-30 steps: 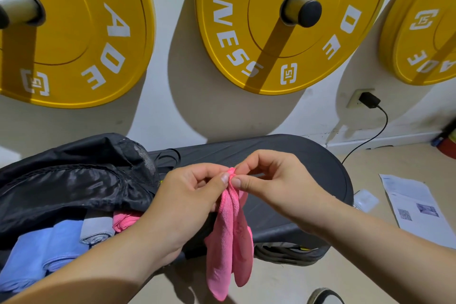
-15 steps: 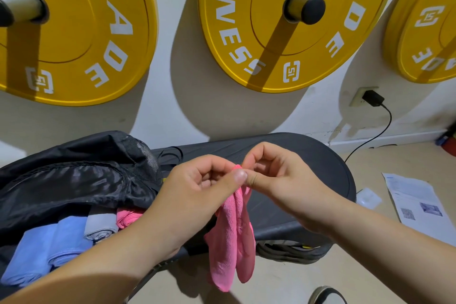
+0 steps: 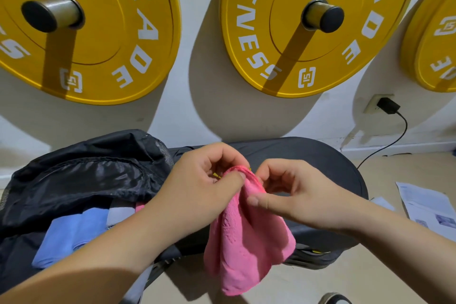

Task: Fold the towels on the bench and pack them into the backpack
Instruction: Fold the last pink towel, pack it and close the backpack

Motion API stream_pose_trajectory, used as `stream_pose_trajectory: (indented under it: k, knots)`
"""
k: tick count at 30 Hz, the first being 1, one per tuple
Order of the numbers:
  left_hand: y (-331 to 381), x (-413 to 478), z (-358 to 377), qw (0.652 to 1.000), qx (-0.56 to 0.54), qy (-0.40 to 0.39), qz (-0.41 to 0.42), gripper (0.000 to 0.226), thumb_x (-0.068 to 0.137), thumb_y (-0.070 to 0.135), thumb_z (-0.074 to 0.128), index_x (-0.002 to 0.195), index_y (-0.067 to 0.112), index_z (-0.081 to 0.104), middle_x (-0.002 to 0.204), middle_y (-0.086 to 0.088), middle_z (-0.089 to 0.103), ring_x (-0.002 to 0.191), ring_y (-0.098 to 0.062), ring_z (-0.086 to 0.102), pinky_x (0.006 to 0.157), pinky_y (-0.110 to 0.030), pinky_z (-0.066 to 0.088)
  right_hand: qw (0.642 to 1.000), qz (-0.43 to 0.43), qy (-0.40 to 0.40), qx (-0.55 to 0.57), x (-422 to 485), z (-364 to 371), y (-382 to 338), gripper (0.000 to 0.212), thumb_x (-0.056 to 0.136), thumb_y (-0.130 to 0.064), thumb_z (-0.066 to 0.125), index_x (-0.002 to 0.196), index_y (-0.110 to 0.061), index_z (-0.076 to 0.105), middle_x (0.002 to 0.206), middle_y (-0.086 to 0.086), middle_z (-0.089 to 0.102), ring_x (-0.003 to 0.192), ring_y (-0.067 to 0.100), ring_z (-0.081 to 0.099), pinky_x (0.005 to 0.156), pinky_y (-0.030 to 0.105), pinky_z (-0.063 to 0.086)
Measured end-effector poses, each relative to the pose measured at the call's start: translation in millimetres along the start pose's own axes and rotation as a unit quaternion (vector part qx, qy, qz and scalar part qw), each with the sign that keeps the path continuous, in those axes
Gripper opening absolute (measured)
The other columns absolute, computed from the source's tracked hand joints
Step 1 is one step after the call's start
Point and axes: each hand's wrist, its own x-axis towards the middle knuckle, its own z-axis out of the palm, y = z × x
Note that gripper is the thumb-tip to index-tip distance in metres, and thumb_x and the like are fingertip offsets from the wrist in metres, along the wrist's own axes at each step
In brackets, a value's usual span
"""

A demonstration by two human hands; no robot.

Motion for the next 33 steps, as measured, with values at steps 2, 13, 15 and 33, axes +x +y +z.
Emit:
stream_pose_trajectory:
  k: [2, 13, 15, 33]
  knots:
    - [-0.1, 1.7, -2.3, 0.999, -0.034, 0.035, -0.003, 0.024, 0.086, -0.006, 0.065, 0.079, 0.016, 0.072, 0.064, 0.01, 0.065, 0.058, -0.003, 0.054, 0.056, -0.016, 0.042, 0.999, 0.023, -0.016, -0.044, -0.4, 1.4, 8.3, 0.017, 0.087, -0.014, 0.08, 0.086, -0.007, 0.065, 0.085, 0.013, 0.072, 0.079, 0.015, 0.067, 0.082, 0.045, 0.057]
    - [-32.6, 22.0, -29.3, 0.976, -0.06, 0.209, -0.031, 0.013, 0.093, 0.0, 0.064, 0.093, 0.01, 0.072, 0.079, 0.001, 0.069, 0.069, -0.005, 0.06, 0.067, -0.014, 0.048, 0.967, 0.19, 0.0, -0.167, -8.7, -28.5, 55.3, 0.029, 0.085, -0.03, 0.08, 0.067, -0.019, 0.06, 0.061, -0.01, 0.056, 0.057, 0.005, 0.051, 0.056, 0.022, 0.044]
    - [-41.3, 24.2, -32.9, 0.976, -0.05, 0.207, -0.052, 0.012, 0.095, 0.003, 0.063, 0.095, 0.012, 0.072, 0.078, 0.0, 0.068, 0.067, -0.008, 0.058, 0.07, -0.023, 0.046, 0.971, 0.197, 0.037, -0.134, -11.5, -36.1, 56.4, 0.031, 0.083, -0.031, 0.083, 0.066, -0.017, 0.062, 0.06, -0.007, 0.057, 0.057, 0.006, 0.052, 0.057, 0.02, 0.042]
    - [-18.7, 3.7, -33.1, 0.979, -0.019, 0.169, -0.109, 0.013, 0.099, 0.01, 0.061, 0.099, 0.02, 0.069, 0.09, -0.004, 0.078, 0.087, -0.021, 0.07, 0.079, -0.036, 0.051, 0.91, 0.119, 0.335, 0.215, -37.1, -75.4, 13.1, 0.03, 0.095, -0.029, 0.068, 0.101, -0.001, 0.073, 0.092, 0.014, 0.075, 0.084, 0.022, 0.066, 0.079, 0.035, 0.051]
